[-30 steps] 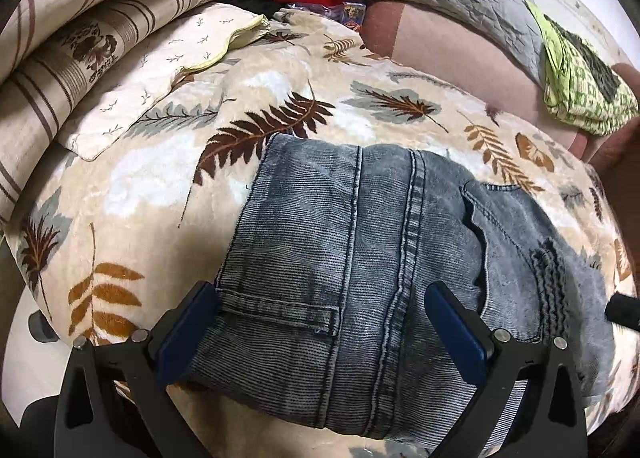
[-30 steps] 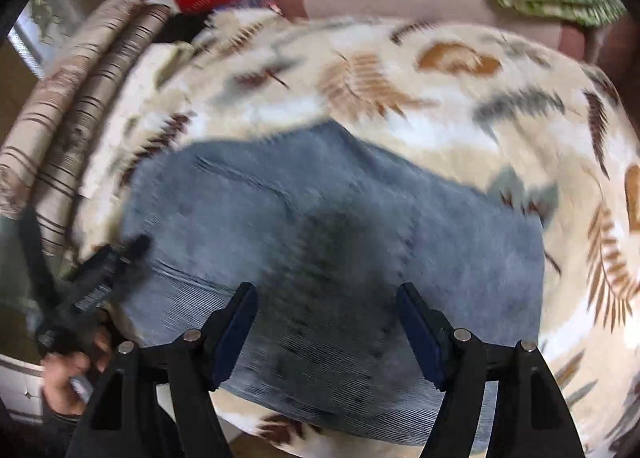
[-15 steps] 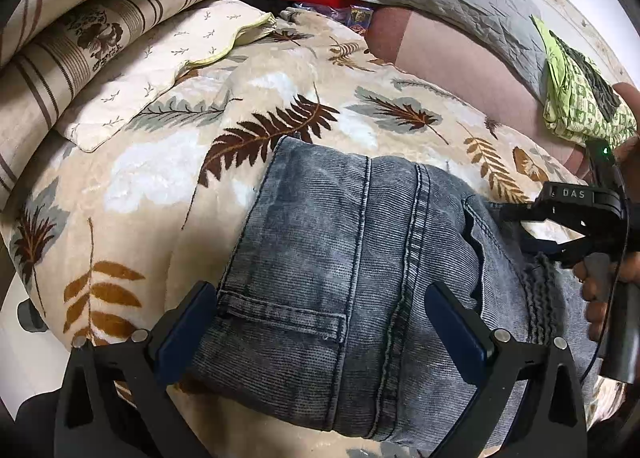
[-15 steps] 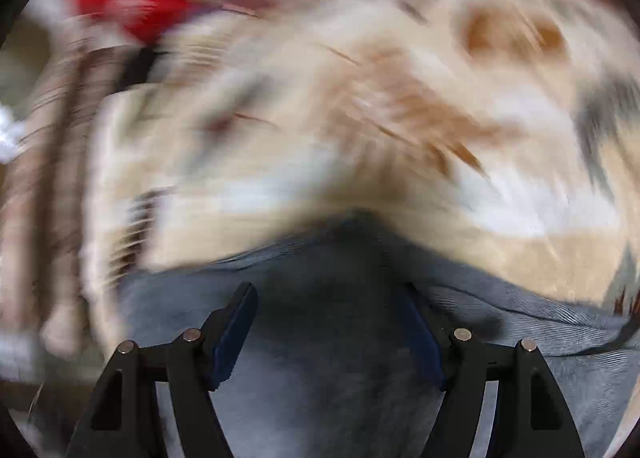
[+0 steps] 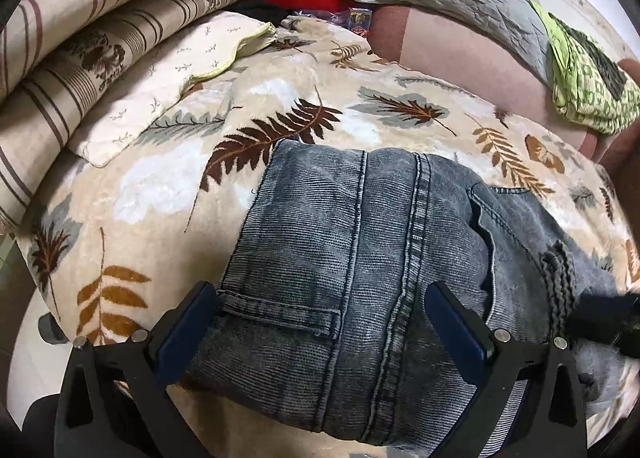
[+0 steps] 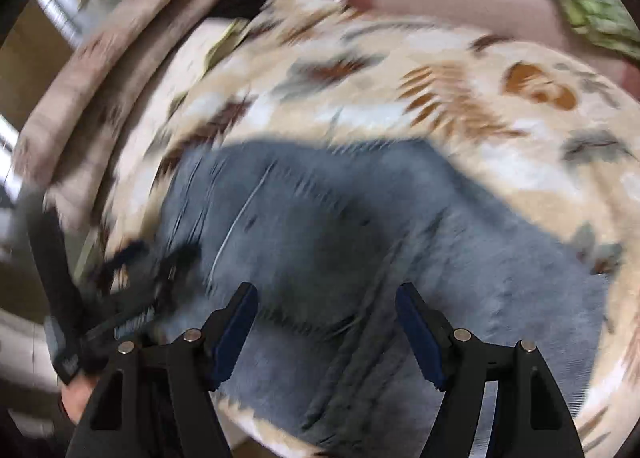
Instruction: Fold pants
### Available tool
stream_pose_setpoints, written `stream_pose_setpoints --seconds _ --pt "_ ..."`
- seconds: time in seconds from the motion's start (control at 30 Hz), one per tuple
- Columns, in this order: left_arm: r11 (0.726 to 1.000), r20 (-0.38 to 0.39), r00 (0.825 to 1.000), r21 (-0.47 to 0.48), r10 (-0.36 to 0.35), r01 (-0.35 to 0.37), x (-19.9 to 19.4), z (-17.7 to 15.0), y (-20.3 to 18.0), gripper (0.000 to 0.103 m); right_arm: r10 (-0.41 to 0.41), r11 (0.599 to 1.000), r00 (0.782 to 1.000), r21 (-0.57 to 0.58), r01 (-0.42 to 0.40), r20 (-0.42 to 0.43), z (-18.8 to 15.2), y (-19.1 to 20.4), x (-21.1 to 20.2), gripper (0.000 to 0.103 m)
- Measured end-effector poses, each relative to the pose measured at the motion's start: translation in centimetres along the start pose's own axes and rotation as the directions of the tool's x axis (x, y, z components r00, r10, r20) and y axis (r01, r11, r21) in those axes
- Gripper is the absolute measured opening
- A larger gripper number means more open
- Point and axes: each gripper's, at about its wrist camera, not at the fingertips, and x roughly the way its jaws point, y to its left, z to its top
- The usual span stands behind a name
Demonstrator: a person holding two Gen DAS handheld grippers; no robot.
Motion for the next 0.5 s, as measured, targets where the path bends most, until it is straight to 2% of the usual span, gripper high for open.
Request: stream_pose_setpoints --seconds 0.07,0.13,0.27,0.33,0.4,0.47,0.5 --pt "1.0 0.007 1.0 0.009 0.011 -0.011 -0.1 -0.1 0.0 0.103 0.078 0.996 0.989 0.047 -0.073 -0.124 -0.5 -0.6 3.4 0.075" --pt "1.0 0.002 1.0 0.013 0.023 -0.023 -0.2 0.0 0.0 0.103 0.071 0.996 0.992 0.057 -0.066 -0.1 -0.6 -0.7 3.5 0.075" --pt "0.999 0.004 0.999 0.012 0.036 -0.036 -1.2 0.0 0.2 0.103 0.063 0.998 0.998 0.03 -0.062 -0.021 -0.7 0.0 -0.1 0.075" --pt "1.0 0.008 1.0 -0.002 0.02 -0.02 -2.0 -0.1 0.5 0.103 0.095 0.995 0.995 0.018 -0.095 0.02 -1.3 0.2 -1.5 0.077" --pt "1.0 0.001 1.0 -0.028 -0.012 0.012 -3.0 -0.5 1.0 0.103 0.127 0.991 0.992 0.039 -0.127 0.003 -1.7 -0.4 -0.6 0.081" --pt "0.993 -0.015 0.998 -0.102 -0.068 0.066 -3.9 -1.0 2.2 0.103 0.122 0.991 0.989 0.069 -0.117 -0.087 -2.3 -1.3 2.7 0.082" --pt "0.983 -0.029 0.994 -0.152 -0.107 0.102 -4.1 -1.3 2.9 0.103 0.133 0.989 0.989 0.066 -0.129 -0.062 -2.5 -1.7 3.2 0.083"
